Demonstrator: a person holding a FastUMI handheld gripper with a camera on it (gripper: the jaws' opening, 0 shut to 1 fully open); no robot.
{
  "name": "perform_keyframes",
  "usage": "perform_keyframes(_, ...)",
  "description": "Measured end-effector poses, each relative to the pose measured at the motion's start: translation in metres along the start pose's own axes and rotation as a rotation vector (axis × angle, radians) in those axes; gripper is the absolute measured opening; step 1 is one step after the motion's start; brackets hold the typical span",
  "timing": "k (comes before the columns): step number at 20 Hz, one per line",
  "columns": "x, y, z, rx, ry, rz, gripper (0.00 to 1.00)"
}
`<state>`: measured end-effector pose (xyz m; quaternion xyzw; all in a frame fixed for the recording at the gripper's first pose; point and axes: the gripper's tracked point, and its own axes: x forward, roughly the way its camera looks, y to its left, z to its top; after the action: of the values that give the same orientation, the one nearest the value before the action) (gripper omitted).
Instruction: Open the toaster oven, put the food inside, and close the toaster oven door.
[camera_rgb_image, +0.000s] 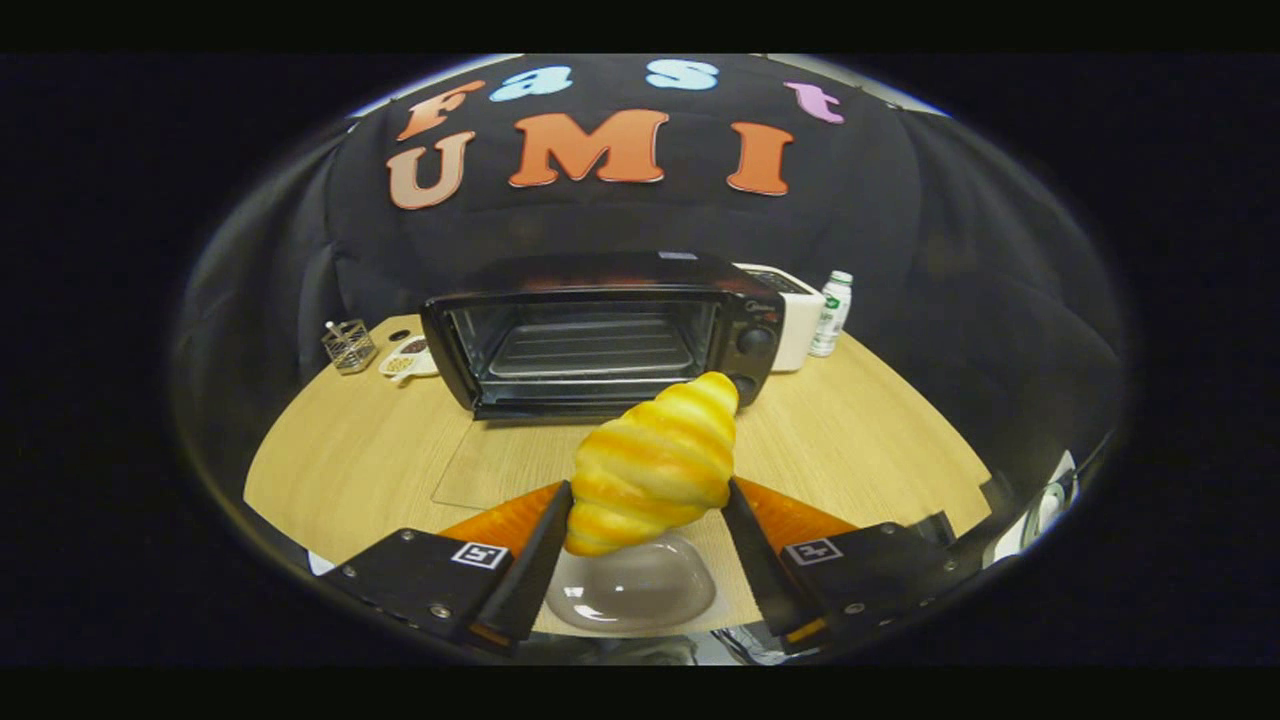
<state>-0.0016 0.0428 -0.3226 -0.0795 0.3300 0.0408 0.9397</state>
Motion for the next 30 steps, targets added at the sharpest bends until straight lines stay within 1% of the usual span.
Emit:
perform_keyframes(3,0.022,0.009,0.020,-0.043,-0.005,0.041,0.85)
perform_keyframes(6,0.041,0.020,0.033,-0.057,-0.008,0.077,0.85)
perform_keyframes(12,0.081,0.043,0.042,-0.078,0.019,0.135,0.85)
perform_keyframes(15,0.099,0.048,0.049,-0.035,0.019,0.154,0.85)
perform_keyframes(17,0.110,0.051,0.056,0.015,0.009,0.176,0.85)
perform_keyframes(22,0.135,0.056,0.075,0.149,-0.057,0.210,0.85)
perform_keyframes(27,0.149,0.059,0.078,0.230,-0.113,0.234,0.85)
perform_keyframes(30,0.156,0.065,0.084,0.301,-0.132,0.256,0.85)
